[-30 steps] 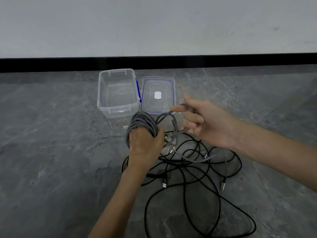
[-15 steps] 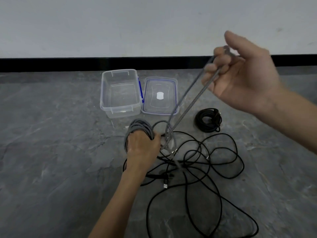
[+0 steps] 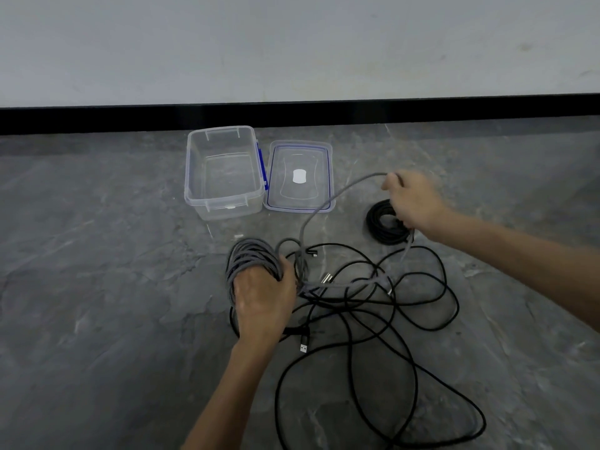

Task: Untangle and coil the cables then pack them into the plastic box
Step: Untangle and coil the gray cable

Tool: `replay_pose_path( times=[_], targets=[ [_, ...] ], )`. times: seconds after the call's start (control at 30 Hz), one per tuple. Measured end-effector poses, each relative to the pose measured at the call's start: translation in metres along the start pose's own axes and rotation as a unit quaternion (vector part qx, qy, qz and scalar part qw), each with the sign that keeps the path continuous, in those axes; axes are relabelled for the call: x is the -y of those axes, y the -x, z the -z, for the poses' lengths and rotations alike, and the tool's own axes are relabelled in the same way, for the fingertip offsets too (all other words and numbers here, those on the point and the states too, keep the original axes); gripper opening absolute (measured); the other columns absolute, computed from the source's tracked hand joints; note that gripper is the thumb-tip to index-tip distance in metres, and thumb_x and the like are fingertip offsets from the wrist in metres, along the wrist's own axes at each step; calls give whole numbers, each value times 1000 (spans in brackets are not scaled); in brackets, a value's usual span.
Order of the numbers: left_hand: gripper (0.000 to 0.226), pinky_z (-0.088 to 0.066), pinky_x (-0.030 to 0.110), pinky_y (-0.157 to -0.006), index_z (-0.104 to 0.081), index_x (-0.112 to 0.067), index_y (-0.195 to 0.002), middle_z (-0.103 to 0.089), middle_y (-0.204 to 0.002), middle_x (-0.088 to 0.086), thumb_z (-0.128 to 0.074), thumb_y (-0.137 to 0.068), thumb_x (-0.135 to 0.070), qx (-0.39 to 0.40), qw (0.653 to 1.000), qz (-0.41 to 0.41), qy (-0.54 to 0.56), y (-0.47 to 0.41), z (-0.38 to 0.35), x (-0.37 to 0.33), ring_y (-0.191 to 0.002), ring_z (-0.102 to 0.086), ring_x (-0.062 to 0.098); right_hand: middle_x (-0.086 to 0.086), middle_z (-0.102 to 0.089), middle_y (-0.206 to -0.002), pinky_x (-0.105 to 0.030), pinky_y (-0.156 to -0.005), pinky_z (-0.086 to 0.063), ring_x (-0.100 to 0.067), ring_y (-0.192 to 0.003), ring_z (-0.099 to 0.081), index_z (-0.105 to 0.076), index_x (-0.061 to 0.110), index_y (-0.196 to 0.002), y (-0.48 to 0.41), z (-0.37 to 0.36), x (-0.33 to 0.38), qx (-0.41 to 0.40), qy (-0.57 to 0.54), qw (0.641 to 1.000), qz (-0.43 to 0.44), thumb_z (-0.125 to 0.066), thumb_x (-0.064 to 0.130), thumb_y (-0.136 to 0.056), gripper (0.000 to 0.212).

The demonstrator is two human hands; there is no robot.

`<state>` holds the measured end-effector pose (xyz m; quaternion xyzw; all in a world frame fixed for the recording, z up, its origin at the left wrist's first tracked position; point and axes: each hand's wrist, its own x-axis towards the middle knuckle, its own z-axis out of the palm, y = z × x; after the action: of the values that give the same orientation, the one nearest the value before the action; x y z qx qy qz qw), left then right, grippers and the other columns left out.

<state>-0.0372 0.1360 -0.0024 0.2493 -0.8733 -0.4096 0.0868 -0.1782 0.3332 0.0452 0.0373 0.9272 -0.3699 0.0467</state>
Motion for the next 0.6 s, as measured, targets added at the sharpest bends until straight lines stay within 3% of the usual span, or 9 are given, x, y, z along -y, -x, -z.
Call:
replay_pose_path(
  times=[0.07, 0.13, 0.2, 0.23, 0.33, 0.4, 0.43, 0.5, 0.6],
  targets=[
    [52, -32, 16, -44, -43, -9, -49, -48, -51, 4, -53, -96, -31, -17, 1000, 17, -5, -4, 2, 1, -47, -43, 10, -10, -52, -65, -34, -53, -40, -25, -56, -48, -58, -6, -101, -9, 1, -14, -31, 127, 991, 39, -36, 14, -101, 29],
    [53, -32, 23, -49, -45, -8, -50, -50, -53, 6, -53, -97, -32, -20, 999, 24, -9, -4, 2, 1, -48, -44, 10, -20, -58, -92, -39, -70, -48, -33, -83, -56, -52, -7, -114, -8, -2, -22, 6, 295, 955, 40, -51, 9, -94, 26],
    [52, -33, 22, -56, -45, -9, -52, -49, -54, 3, -52, -97, -34, -15, 1000, 14, -17, -2, 1, 0, -50, -44, 8, -23, -42, -122, -42, -90, -43, -37, -112, -43, -34, 2, -130, 2, -13, -27, 38, 465, 881, 70, -62, 9, -84, 54],
    [50, -34, 20, -58, -46, -10, -54, -49, -56, 1, -51, -97, -35, -13, 1000, 2, -20, -1, 0, -1, -52, -45, 7, -21, -34, -130, -44, -94, -40, -37, -119, -37, -25, 8, -134, 11, -20, -26, 38, 498, 855, 138, -64, 5, -79, 68],
    [42, -44, 23, -70, -61, -2, -76, -58, -70, 4, -50, -97, -36, 2, 999, -35, -13, 3, -6, -2, -70, -57, 18, -15, -31, -143, -44, -101, -39, -33, -126, -35, -25, 17, -145, 36, -44, -6, 67, 405, 822, 395, -59, -3, -75, 81],
    [44, -51, 34, -81, -65, 2, -90, -66, -83, 12, -50, -97, -38, 3, 999, -44, -3, 4, -9, -3, -82, -63, 25, -13, -42, -140, -43, -101, -41, -32, -124, -42, -33, 17, -145, 48, -57, 11, 100, 359, 802, 467, -56, -2, -79, 72],
    [45, -51, 37, -84, -66, 3, -95, -67, -89, 15, -51, -96, -39, -3, 999, -47, 3, 4, -9, -3, -87, -64, 27, -11, -47, -135, -41, -97, -43, -31, -120, -47, -32, 17, -146, 51, -62, 16, 124, 351, 804, 464, -53, -1, -81, 70],
    [46, -50, 39, -88, -66, 4, -99, -67, -93, 15, -51, -96, -39, -8, 999, -49, 6, 5, -9, -4, -92, -63, 29, -11, -57, -117, -40, -81, -48, -31, -101, -56, -26, 21, -148, 55, -68, 17, 189, 312, 840, 401, -48, 0, -86, 69],
    [38, -50, 35, -85, -62, -1, -83, -62, -80, 9, -53, -96, -35, -11, 999, -47, 14, 6, -4, -5, -85, -62, 27, -10, -61, -84, -40, -65, -50, -31, -72, -57, -29, 22, -144, 54, -66, 14, 203, 256, 877, 352, -49, 4, -91, 60]
  ],
)
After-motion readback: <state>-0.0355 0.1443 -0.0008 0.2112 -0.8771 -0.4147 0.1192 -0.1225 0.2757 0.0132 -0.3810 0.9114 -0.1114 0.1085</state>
